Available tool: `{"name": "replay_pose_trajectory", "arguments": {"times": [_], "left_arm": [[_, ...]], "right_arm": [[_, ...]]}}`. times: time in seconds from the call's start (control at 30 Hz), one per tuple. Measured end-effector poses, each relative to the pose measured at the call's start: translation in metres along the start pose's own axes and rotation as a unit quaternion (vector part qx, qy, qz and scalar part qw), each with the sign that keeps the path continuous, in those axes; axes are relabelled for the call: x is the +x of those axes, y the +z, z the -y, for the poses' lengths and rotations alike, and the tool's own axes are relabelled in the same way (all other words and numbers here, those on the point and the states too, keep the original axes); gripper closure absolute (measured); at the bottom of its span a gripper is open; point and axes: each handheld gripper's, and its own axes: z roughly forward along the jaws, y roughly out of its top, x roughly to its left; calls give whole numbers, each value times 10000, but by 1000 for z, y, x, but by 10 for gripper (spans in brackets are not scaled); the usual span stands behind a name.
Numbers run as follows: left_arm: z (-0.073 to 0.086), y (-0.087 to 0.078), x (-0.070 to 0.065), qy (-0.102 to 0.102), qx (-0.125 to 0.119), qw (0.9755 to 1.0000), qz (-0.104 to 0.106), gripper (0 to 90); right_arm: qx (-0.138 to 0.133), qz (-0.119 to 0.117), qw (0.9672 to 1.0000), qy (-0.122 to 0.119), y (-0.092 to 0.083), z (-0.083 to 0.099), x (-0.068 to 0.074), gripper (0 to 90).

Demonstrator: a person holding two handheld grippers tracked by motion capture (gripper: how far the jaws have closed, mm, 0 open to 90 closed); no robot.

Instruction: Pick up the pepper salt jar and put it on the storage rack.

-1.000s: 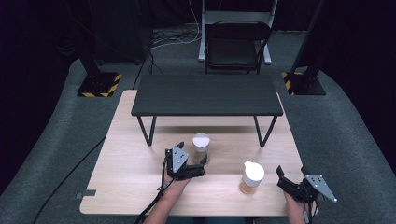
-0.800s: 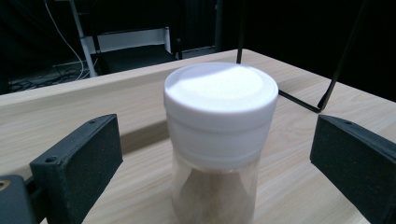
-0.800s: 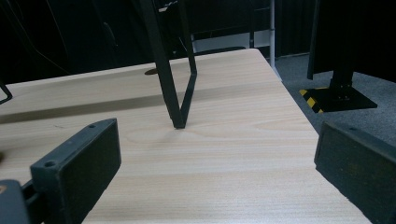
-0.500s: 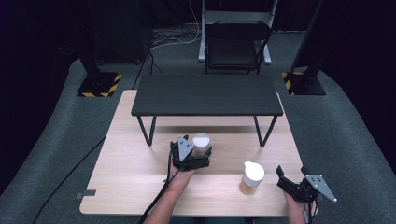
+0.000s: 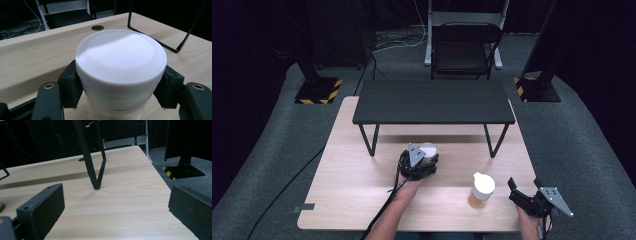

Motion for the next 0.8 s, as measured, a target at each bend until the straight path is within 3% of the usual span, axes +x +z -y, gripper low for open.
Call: {"name": "replay_pose_trajectory", "arguments": {"times": [0.07, 0.23, 0.37, 0.43, 0.6, 0.63, 0.8], "left_arm": [[-5, -2, 0, 69, 109, 9999, -14, 335], [-9, -6, 0, 21, 192, 9998, -54, 337], [-14, -20, 6, -193, 167, 9996, 108, 337], [-23, -33, 6, 3, 217, 9996, 195, 337], [-35, -49, 10, 51, 276, 9989, 363, 337], [-42, -57, 11, 196, 310, 9982, 469, 337], [-56, -72, 13, 293, 231, 9972, 642, 337]], "right_arm": [[-2, -3, 10000, 3, 0, 0, 0, 0], [-27, 9, 10000, 12, 0, 1, 0, 0], [-29, -35, 10000, 20, 0, 1, -2, 0], [-31, -49, 10000, 29, 0, 1, -3, 0], [-31, -50, 10000, -16, -1, 1, -2, 0], [-25, -55, 10000, -14, -1, 1, -2, 0], [-21, -46, 10000, 31, 0, 1, -3, 0]]}}
